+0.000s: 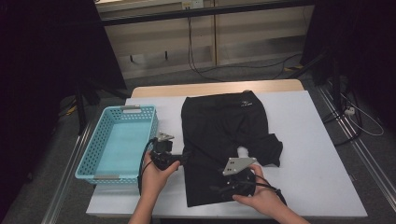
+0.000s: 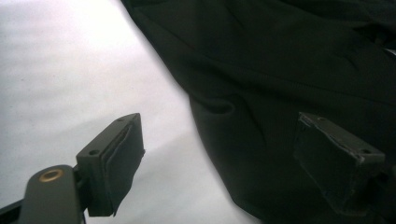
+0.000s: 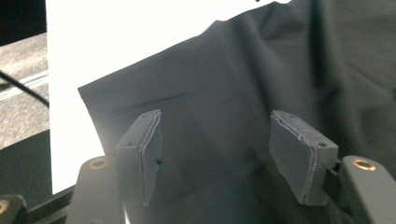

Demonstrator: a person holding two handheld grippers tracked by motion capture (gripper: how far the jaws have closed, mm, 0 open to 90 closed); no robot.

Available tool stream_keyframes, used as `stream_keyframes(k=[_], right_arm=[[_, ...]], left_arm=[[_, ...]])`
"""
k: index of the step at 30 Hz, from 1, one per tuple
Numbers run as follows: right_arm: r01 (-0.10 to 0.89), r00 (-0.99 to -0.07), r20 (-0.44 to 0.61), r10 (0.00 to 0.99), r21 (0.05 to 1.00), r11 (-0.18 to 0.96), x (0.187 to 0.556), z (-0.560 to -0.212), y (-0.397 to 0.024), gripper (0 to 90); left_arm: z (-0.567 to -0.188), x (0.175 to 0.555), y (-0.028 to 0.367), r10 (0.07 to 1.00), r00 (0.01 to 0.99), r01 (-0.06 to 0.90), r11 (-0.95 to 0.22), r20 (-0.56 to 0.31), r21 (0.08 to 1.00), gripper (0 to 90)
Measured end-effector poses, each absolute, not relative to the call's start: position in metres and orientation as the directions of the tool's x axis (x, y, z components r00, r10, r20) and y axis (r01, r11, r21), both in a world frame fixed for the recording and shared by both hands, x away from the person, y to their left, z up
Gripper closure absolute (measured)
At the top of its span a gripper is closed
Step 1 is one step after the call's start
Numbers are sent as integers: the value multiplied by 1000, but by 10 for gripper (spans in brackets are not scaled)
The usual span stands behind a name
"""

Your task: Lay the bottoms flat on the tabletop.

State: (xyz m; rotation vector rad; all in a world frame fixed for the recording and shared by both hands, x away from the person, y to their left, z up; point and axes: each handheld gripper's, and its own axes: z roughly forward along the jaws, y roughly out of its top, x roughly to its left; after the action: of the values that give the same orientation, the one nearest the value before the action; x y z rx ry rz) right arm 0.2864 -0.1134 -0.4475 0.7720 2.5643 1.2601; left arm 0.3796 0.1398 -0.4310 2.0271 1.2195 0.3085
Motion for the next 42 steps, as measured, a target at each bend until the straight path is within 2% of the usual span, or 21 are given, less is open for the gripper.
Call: stream_keyframes(k=[3, 7, 10, 13, 16, 18, 22, 23, 26, 31, 35, 40, 42], right_arm=[[343, -868, 53, 493, 783, 519, 285, -448, -107, 381], [305, -896, 44, 442, 785, 540, 281, -448, -100, 505], [306, -906, 48, 420, 760, 574, 279, -452, -94, 555], [288, -925, 65, 375, 765, 577, 276, -454, -90, 550], [273, -936, 68, 346, 760, 590, 271, -455, -85, 503], [240, -944, 32, 330, 753, 613, 266, -458, -82, 490], [230, -945, 22, 326, 755, 615, 264, -458, -81, 520], [236, -943, 25, 333, 756, 611, 264, -459, -81, 542], [233, -946, 33, 322, 760, 606, 262, -458, -80, 706], [248, -940, 39, 338, 760, 601, 266, -459, -79, 866], [238, -942, 27, 336, 758, 608, 265, -457, -79, 886], [271, -946, 98, 308, 760, 590, 264, -456, -79, 888], [256, -952, 90, 294, 758, 600, 262, -455, -78, 888]], left_arm=[[-429, 379, 141, 837, 521, 659, -270, -166, 702, 153], [-428, 379, 141, 837, 521, 656, -269, -166, 705, 153], [-430, 379, 142, 840, 516, 661, -269, -164, 701, 152], [-431, 379, 143, 841, 513, 666, -266, -169, 697, 152], [-431, 378, 143, 843, 512, 664, -266, -166, 699, 152], [-431, 378, 143, 843, 511, 665, -265, -167, 698, 152], [-431, 378, 144, 843, 511, 665, -266, -166, 698, 152], [-430, 378, 143, 844, 510, 664, -263, -167, 700, 152], [-430, 378, 143, 845, 509, 661, -262, -164, 703, 152], [-431, 378, 143, 846, 506, 663, -258, -167, 702, 152], [-430, 378, 143, 846, 507, 661, -257, -167, 705, 152], [-429, 379, 143, 847, 505, 653, -253, -163, 714, 156], [-430, 379, 143, 850, 503, 652, -254, -158, 714, 163]])
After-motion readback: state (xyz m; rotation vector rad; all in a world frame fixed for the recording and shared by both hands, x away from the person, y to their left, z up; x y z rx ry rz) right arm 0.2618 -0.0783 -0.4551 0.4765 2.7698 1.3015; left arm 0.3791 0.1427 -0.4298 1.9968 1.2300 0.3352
